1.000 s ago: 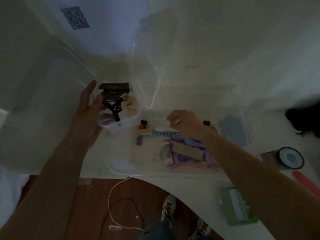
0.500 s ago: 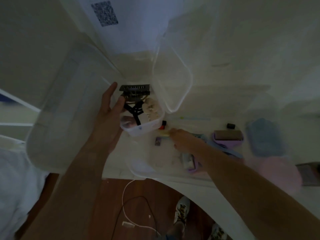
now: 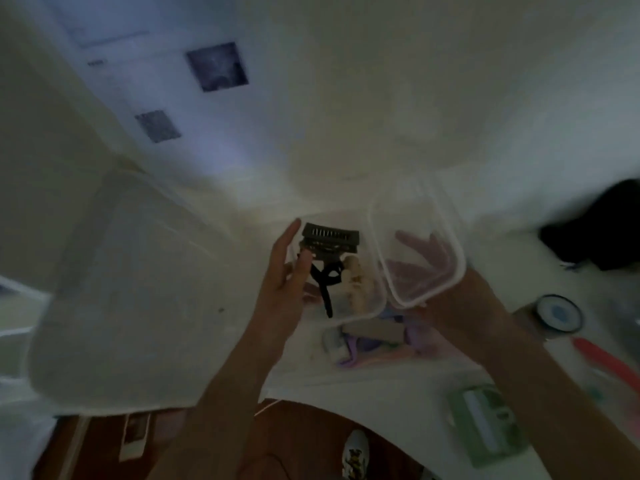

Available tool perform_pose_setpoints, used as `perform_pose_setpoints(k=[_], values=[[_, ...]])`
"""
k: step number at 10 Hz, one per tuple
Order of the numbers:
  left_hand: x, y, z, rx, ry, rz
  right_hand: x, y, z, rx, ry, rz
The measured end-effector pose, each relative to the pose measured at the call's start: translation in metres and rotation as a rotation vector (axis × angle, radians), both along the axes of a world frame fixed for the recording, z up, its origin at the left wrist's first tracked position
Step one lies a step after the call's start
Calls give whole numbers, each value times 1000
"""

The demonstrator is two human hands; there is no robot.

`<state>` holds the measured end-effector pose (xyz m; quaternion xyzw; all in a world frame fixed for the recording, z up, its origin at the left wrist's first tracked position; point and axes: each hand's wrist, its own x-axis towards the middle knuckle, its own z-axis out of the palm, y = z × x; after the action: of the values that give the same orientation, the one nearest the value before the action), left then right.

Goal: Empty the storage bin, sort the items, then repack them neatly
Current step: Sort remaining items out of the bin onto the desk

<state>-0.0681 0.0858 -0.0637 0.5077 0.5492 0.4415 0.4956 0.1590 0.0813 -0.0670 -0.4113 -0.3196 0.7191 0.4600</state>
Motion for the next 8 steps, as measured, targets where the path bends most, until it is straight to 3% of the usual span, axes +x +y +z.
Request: perform_pose_setpoints(k=[1, 2, 3, 4, 5, 6, 8], values=[[66, -14, 3, 12, -34, -127, 41, -54, 19, 112, -292, -129], [141, -37, 1, -159, -180, -243, 91, -116, 27, 54, -385, -325], [213, -80, -3, -295, -267, -400, 135, -176, 30, -33, -402, -556], [272, -135, -18, -315, -256, -607, 169, -234, 17, -178, -652, -709], [307, -184, -48, -406, -258, -783, 194, -284, -2, -347, -755, -792], [320, -220, -81, -601, -212, -856, 210, -321, -25, -490, -809, -834], [327, -241, -124, -966, -181, -765, 210, -358, -78, -591, -619, -616]])
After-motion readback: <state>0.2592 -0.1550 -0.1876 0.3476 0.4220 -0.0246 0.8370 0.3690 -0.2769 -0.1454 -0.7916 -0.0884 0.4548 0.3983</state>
